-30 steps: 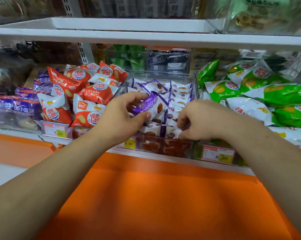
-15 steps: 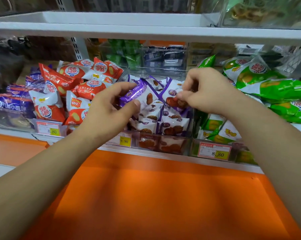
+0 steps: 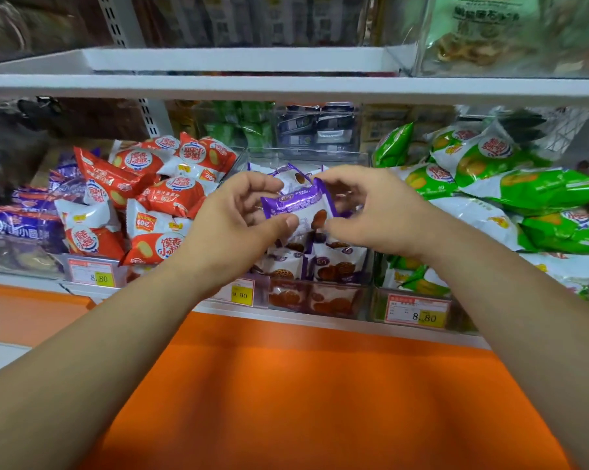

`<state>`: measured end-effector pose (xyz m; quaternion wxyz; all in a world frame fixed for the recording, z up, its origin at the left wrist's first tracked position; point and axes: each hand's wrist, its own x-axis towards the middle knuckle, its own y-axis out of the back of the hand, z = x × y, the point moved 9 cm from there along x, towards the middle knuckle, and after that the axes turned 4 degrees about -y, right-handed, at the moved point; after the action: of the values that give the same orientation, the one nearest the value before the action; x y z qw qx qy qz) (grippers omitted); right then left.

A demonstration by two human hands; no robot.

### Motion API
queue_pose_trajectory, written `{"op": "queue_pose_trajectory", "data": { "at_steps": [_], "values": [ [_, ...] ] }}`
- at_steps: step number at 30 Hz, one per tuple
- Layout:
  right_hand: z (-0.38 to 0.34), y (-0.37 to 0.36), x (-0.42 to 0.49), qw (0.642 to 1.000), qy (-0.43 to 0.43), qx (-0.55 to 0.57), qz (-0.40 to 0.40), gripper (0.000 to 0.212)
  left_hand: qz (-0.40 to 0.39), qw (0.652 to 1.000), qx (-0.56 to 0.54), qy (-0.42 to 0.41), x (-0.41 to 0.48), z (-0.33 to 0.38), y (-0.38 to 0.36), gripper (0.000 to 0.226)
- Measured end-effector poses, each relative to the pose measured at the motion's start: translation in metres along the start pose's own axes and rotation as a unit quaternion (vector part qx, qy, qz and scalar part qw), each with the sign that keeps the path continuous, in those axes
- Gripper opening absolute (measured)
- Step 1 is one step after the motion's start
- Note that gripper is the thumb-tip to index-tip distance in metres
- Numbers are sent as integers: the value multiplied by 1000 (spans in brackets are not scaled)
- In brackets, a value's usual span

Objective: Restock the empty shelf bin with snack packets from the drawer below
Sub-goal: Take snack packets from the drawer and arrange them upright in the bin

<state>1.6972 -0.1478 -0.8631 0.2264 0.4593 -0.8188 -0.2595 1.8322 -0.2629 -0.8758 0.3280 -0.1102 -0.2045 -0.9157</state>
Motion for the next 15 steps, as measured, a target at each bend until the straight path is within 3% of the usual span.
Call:
{"op": "queue_pose_trajectory", "data": {
  "at_steps": [4,7,10,12,15],
  "values": [
    [6,3,-9,996,-22,90,12,30,-17,999,-31,12,1,1,-12,41],
    [11,13,-12,997,-17,18,71,27,59,996,53,30,-2,2,-2,36],
    [1,14,-19,991,12,-44,129,30,30,992,-49,113,-5,-3,-17,38],
    [-14,3,-24,991,52,-59,105,34,-22,981,-113,154,-8,-6,-34,47],
    [-17,-12,-26,999,38,1,-23,36,-36,983,-127,126,-6,-9,-32,21]
  ]
}}
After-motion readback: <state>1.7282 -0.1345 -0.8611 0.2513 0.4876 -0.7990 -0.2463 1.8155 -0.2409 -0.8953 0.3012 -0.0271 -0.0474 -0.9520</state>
